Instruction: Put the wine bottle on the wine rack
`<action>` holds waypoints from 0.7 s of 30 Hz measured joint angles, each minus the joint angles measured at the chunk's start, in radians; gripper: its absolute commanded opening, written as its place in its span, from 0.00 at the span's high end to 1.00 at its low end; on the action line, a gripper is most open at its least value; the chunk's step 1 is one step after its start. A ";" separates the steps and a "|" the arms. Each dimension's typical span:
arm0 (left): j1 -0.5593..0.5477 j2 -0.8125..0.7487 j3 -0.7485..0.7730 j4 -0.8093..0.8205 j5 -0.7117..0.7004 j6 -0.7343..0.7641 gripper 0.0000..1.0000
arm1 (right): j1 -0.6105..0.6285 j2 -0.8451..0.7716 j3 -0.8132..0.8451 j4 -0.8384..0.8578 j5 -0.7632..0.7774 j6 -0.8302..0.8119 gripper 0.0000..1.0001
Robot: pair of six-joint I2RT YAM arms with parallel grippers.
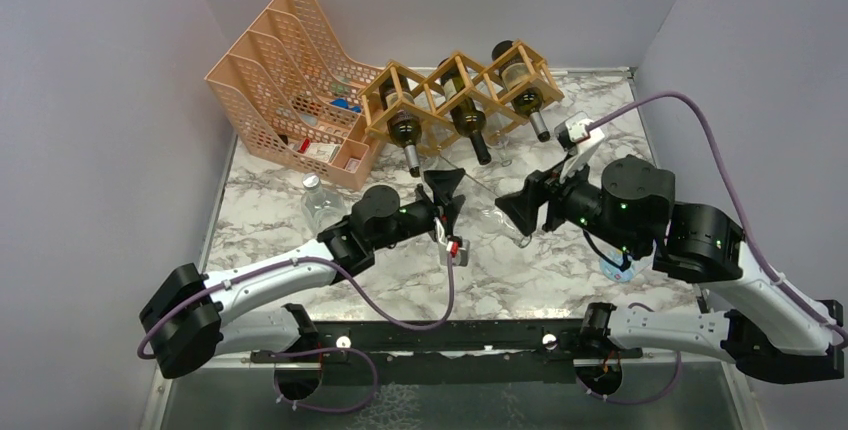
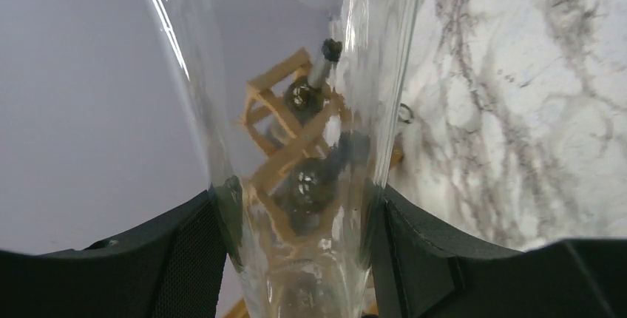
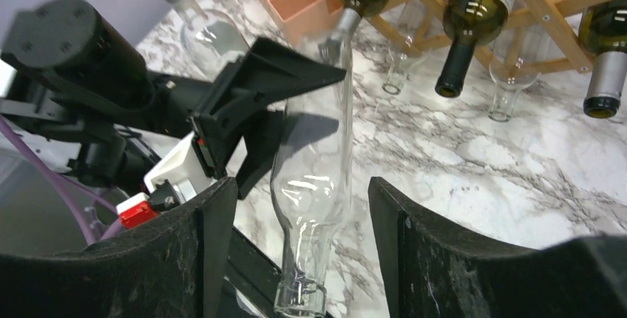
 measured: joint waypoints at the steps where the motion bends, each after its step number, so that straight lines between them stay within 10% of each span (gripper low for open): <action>1: 0.000 0.008 0.019 -0.013 0.000 0.040 1.00 | 0.000 0.004 0.000 -0.015 -0.002 -0.003 0.31; 21: 0.000 0.094 0.259 -0.265 0.001 0.454 1.00 | 0.000 0.077 -0.118 -0.078 0.015 0.006 0.30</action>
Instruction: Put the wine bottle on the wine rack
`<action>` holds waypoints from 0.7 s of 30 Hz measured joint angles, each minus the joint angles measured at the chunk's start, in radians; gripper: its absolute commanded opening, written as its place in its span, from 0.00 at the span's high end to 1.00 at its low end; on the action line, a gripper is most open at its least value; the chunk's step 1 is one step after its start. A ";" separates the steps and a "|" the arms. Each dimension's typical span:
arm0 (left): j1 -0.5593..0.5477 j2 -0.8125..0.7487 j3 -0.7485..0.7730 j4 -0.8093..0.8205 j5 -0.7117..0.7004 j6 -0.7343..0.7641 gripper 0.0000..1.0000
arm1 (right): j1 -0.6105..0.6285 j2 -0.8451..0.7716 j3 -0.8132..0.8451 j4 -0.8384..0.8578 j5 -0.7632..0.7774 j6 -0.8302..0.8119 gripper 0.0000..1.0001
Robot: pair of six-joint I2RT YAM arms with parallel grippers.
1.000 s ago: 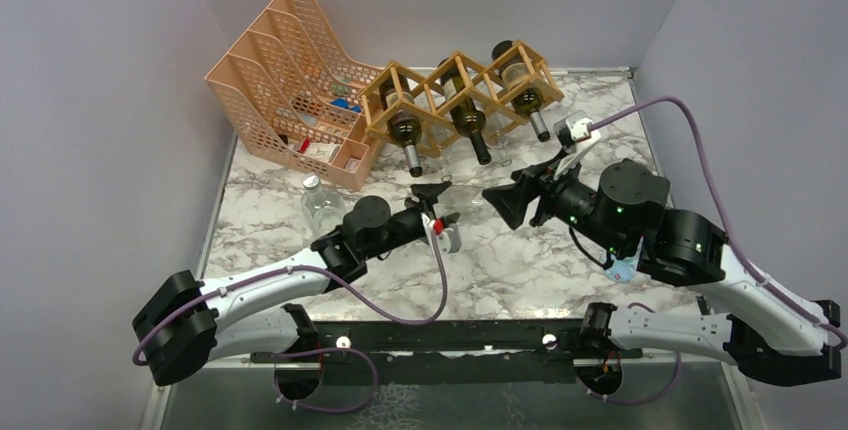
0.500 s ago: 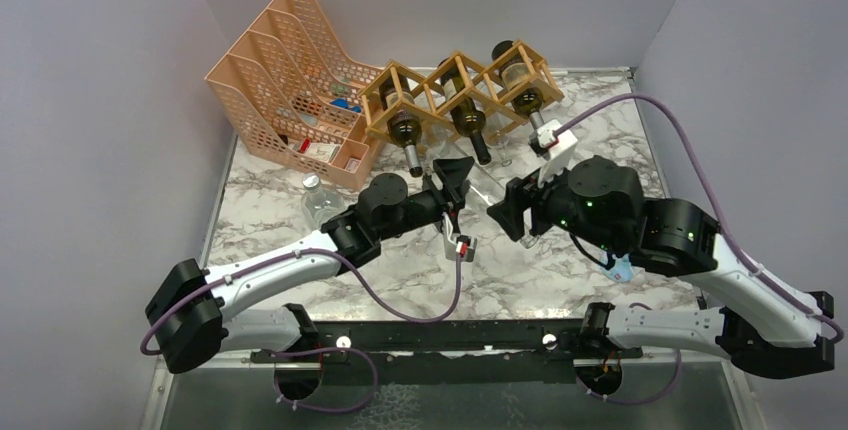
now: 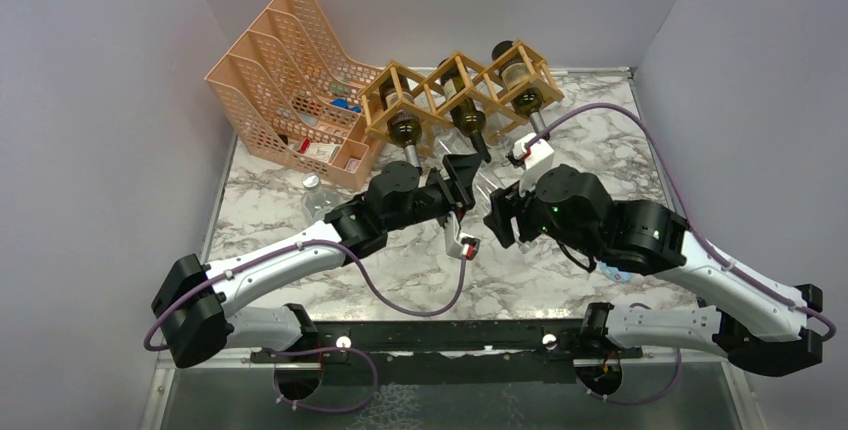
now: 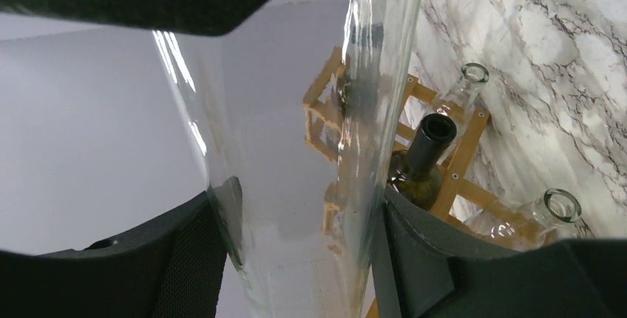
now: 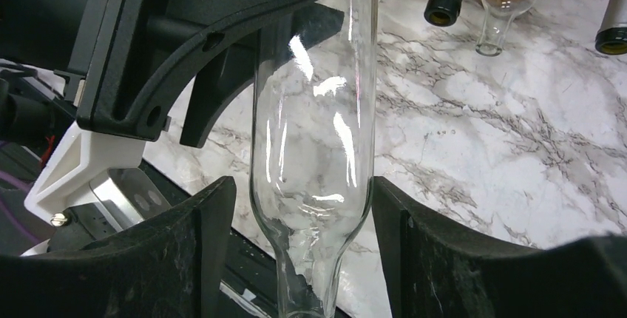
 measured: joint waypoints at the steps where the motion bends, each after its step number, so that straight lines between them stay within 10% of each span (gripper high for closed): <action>1: 0.000 0.000 0.000 -0.006 0.000 0.004 1.00 | 0.000 0.002 -0.005 0.003 0.001 0.002 0.29; 21: 0.002 0.000 0.015 -0.068 0.001 0.006 1.00 | 0.000 0.055 -0.064 0.069 0.033 0.010 0.23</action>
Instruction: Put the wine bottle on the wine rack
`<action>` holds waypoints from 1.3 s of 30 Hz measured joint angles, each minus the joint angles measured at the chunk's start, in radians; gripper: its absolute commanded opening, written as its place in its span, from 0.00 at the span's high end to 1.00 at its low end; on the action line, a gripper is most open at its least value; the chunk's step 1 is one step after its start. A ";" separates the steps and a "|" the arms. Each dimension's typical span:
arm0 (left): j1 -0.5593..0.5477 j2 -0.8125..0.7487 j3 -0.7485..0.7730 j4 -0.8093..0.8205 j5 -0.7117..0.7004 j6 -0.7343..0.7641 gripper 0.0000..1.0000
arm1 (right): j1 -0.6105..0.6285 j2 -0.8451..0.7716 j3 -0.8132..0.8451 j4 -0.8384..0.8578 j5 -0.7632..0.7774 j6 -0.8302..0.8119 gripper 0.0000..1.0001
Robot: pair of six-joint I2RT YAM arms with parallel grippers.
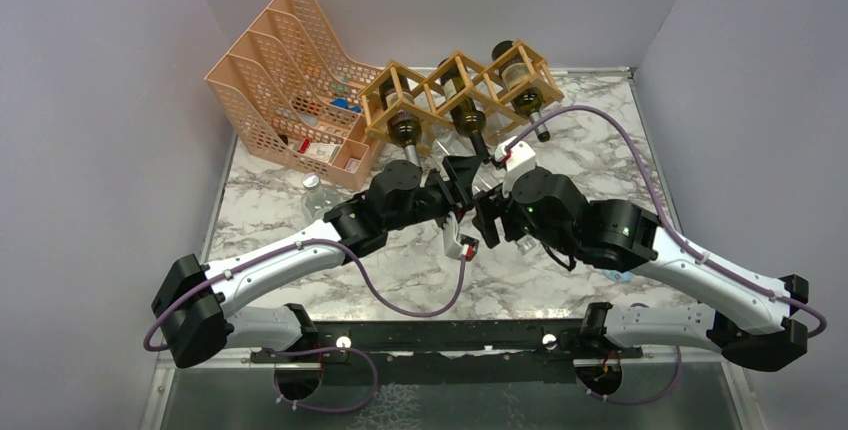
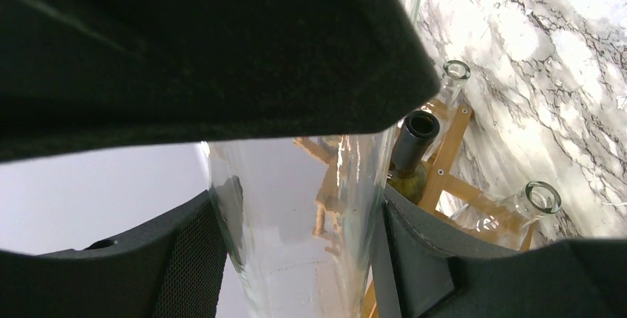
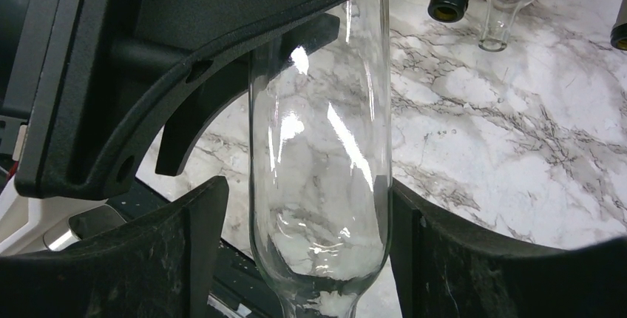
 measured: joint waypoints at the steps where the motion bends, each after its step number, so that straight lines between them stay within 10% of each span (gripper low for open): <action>1: 0.000 0.000 0.000 0.000 0.001 0.000 1.00 | 0.000 0.002 -0.002 0.003 0.001 0.000 0.23; 5: 0.000 0.000 0.000 0.000 0.003 -0.002 1.00 | 0.000 0.005 -0.003 0.007 0.003 0.001 0.30; 9: 0.000 -0.005 0.000 0.000 0.004 -0.003 0.94 | -0.002 0.003 -0.003 0.008 0.024 0.002 0.61; 12: 0.001 -0.011 -0.001 0.005 0.005 -0.010 0.52 | -0.002 -0.005 -0.003 0.014 0.031 0.005 0.82; 14: 0.001 -0.014 -0.005 0.016 0.006 -0.020 0.05 | -0.001 -0.011 -0.003 0.018 0.037 -0.002 0.89; 15: 0.001 -0.017 -0.013 0.032 0.006 -0.024 0.01 | -0.001 -0.013 -0.003 0.019 0.040 -0.005 0.91; 39: -0.002 -0.216 -0.138 0.266 -0.069 -0.504 0.01 | -0.100 0.116 0.195 0.156 0.284 -0.124 0.99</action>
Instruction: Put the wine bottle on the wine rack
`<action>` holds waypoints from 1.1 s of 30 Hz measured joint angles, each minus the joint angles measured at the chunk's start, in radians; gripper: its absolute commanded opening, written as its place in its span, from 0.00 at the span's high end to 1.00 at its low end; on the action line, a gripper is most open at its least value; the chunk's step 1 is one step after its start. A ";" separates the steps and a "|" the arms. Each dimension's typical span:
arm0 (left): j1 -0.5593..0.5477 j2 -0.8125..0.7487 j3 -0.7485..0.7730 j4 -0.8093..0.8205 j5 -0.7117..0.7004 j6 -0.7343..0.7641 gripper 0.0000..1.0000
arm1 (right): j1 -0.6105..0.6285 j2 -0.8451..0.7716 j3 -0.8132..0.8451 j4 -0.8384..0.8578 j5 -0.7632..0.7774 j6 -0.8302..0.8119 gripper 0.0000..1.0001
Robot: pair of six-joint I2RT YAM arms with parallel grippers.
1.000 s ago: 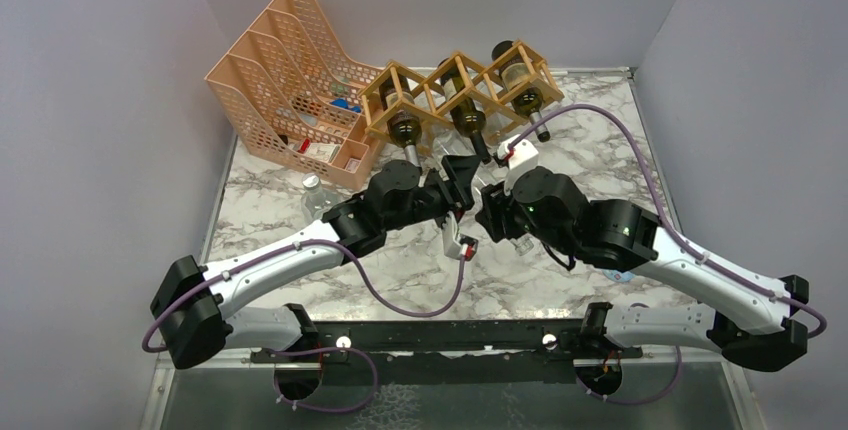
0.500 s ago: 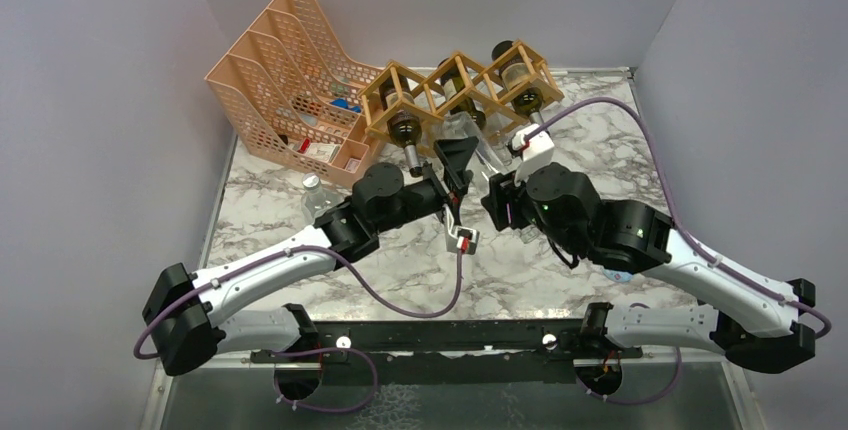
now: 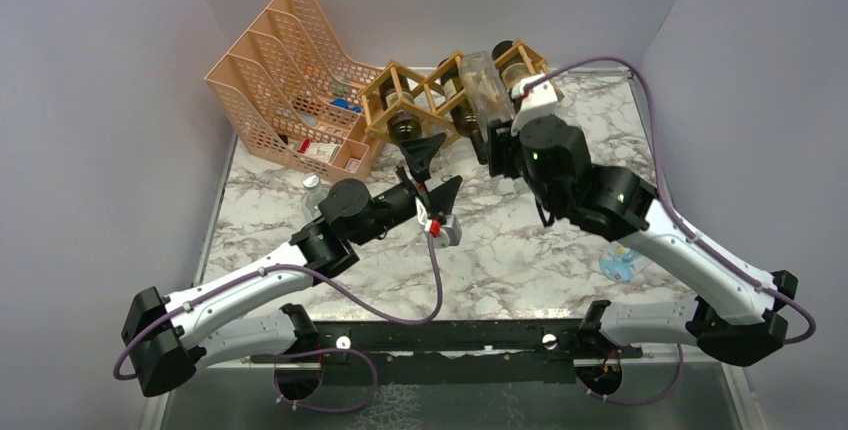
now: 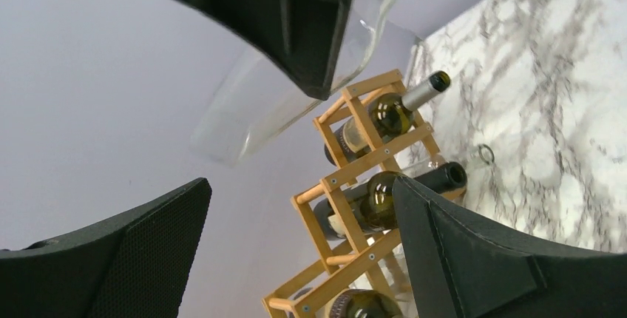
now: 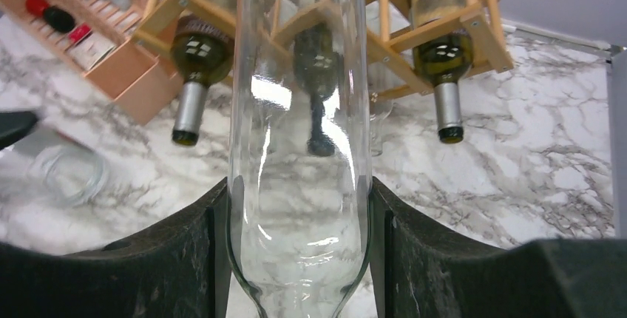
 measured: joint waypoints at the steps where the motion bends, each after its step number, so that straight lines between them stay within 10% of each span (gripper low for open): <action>1: 0.000 -0.007 -0.002 0.014 -0.018 -0.045 0.01 | -0.035 0.016 0.014 0.010 -0.016 -0.007 0.99; 16: -0.002 -0.089 0.161 -0.161 -0.536 -0.908 0.01 | -0.518 0.381 0.218 0.137 -0.447 -0.072 0.99; 33: -0.002 -0.132 0.269 -0.470 -0.526 -1.048 0.01 | -0.671 0.629 0.313 0.186 -0.695 -0.078 0.92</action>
